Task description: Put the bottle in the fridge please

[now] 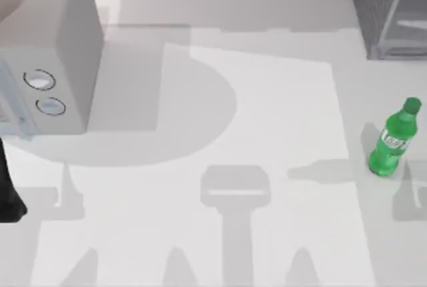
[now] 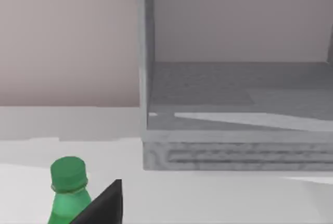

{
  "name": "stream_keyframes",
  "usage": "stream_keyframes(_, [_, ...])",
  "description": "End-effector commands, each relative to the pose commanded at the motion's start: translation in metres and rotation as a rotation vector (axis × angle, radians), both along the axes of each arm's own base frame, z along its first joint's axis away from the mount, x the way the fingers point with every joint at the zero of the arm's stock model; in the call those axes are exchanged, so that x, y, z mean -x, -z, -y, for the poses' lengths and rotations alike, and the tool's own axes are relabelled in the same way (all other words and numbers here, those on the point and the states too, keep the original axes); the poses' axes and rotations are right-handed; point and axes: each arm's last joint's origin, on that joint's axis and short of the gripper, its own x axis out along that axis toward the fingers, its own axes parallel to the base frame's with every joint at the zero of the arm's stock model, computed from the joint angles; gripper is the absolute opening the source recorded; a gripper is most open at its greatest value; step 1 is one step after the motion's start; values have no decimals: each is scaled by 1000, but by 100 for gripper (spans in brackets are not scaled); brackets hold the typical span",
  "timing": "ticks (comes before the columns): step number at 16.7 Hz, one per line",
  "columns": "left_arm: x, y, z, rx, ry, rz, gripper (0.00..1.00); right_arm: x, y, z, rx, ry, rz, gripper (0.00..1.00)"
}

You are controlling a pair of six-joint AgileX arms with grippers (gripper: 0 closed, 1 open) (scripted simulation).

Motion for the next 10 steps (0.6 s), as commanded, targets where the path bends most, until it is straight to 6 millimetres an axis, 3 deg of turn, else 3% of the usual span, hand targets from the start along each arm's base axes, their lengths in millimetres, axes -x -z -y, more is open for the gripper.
stream_keyframes(6, [0, 0, 0, 0, 0, 0, 100, -5, -11, 1, 5, -38, 27, 100])
stream_keyframes(10, [0, 0, 0, 0, 0, 0, 100, -24, -27, 3, 24, -135, 58, 100])
